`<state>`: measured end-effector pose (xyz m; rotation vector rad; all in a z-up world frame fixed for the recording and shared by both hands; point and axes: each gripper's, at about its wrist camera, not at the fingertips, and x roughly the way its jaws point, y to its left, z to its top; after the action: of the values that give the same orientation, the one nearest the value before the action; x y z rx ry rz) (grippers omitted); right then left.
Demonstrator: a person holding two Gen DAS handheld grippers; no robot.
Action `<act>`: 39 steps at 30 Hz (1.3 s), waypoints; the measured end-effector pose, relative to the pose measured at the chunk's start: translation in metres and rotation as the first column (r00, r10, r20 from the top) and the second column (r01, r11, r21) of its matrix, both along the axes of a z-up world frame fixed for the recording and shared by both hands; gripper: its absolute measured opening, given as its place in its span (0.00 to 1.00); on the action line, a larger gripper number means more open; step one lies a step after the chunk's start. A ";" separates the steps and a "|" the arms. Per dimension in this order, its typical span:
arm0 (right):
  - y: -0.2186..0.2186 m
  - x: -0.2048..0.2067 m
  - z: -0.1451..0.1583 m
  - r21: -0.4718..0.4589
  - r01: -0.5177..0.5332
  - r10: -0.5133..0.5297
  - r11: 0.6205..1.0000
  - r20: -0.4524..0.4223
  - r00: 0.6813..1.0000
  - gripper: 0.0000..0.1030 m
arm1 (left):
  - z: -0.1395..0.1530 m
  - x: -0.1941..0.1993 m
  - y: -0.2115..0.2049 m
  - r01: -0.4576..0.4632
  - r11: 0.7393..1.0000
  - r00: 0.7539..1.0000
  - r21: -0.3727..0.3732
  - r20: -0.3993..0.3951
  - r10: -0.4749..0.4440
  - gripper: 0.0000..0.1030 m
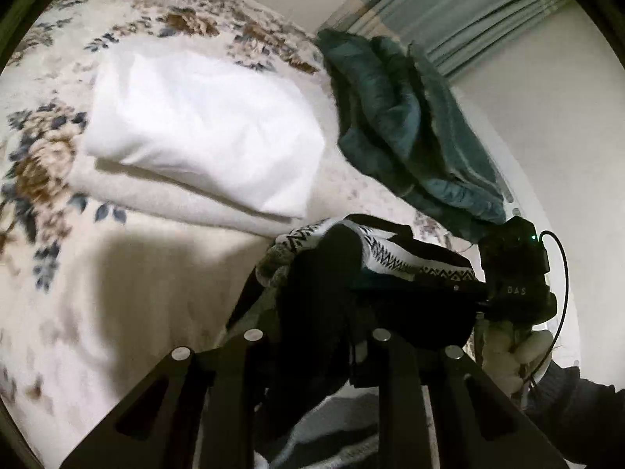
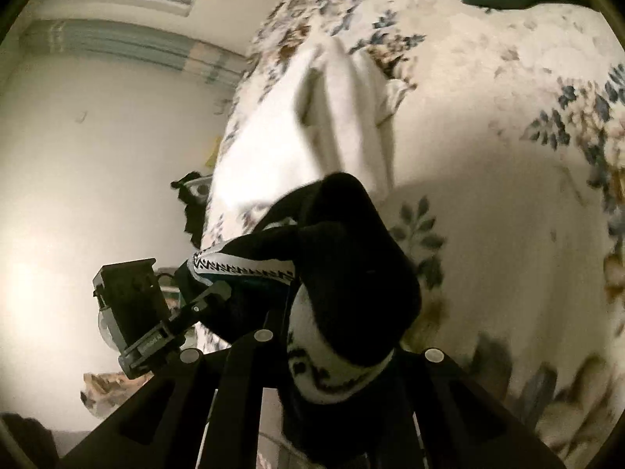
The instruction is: Fold small clothes
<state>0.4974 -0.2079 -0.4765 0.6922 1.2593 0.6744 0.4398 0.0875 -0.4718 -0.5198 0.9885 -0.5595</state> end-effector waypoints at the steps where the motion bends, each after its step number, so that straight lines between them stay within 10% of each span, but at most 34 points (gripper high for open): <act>1: -0.006 -0.011 0.004 0.010 -0.003 0.003 1.000 0.003 1.000 0.09 | 0.007 -0.015 0.003 -0.008 1.000 1.000 -0.001 0.005 0.008 0.17; 11: -0.009 -0.033 0.005 -0.058 0.009 -0.010 0.998 -0.024 1.000 0.09 | 0.011 -0.019 -0.019 -0.024 0.999 1.000 0.033 -0.010 0.024 0.23; 15: -0.024 -0.007 -0.007 -0.235 0.082 -0.106 0.968 -0.092 0.990 0.65 | -0.003 0.016 -0.012 -0.059 0.997 0.995 0.048 -0.072 0.063 0.40; 19: -0.046 -0.020 -0.011 -0.199 0.114 -0.147 0.973 -0.158 0.976 0.65 | -0.009 0.013 0.019 -0.179 0.984 0.976 -0.020 -0.132 0.174 0.58; 27: -0.057 -0.203 -0.062 -0.149 -0.026 -0.045 0.989 -0.453 0.890 0.69 | -0.035 -0.142 0.046 -0.140 0.989 0.937 0.044 -0.318 0.146 0.64; 32: -0.052 -0.323 -0.126 -0.061 0.028 -0.060 0.998 -0.633 0.772 0.69 | -0.093 -0.247 0.041 -0.051 0.996 0.847 0.069 -0.526 0.080 0.64; 36: -0.036 -0.364 -0.157 -0.013 0.064 -0.057 0.998 -0.656 0.753 0.69 | -0.129 -0.284 0.032 -0.017 0.998 0.807 0.066 -0.589 0.052 0.64; 39: -0.025 -0.376 -0.170 0.019 0.106 -0.069 0.994 -0.647 0.759 0.69 | -0.133 -0.290 0.025 -0.044 0.999 0.827 0.026 -0.560 0.051 0.64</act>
<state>0.1218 -0.2331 -0.6462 1.0811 1.8360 0.3917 0.1501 0.1129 -0.6044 -0.7182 1.5359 -0.3551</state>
